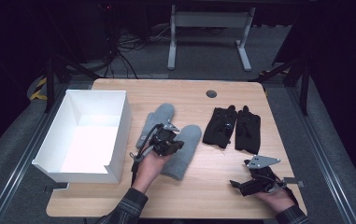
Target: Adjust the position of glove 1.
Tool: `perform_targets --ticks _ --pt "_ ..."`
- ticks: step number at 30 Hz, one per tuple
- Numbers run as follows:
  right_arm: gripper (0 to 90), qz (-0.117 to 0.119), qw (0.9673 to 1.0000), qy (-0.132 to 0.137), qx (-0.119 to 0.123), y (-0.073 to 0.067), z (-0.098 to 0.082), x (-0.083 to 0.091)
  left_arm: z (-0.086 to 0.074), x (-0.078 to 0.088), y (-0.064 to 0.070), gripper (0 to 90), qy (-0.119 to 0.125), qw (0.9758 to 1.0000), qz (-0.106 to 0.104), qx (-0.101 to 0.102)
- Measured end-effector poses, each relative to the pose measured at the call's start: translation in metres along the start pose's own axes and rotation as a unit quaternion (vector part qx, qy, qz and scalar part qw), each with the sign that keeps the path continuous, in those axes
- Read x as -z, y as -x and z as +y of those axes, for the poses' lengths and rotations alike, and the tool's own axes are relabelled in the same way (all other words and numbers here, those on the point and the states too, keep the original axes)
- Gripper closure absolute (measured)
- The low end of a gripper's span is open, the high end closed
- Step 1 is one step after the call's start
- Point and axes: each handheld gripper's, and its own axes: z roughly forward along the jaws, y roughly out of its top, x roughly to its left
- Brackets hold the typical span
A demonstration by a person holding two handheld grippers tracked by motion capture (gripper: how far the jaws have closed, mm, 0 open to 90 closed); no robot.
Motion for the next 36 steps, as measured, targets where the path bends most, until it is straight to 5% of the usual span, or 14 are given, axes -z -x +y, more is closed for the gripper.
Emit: perform_targets --ticks 8,13,18,36 --pt "0.4 0.000 1.0000 0.001 -0.002 0.000 0.000 0.000 0.017 -0.031 -0.025 90.0 -0.020 0.9998 -0.001 0.007" --pt "0.4 -0.001 1.0000 0.001 -0.001 0.000 0.000 0.000 0.014 -0.045 -0.025 90.0 -0.058 0.9983 -0.001 -0.007" --pt "0.4 -0.001 1.0000 0.001 -0.002 0.000 0.000 0.000 0.009 -0.045 -0.024 90.0 -0.063 0.9979 -0.010 -0.006" --pt "0.3 -0.001 1.0000 0.001 -0.001 0.000 0.000 0.000 -0.007 -0.036 0.011 90.0 -0.081 0.9935 -0.067 -0.043"
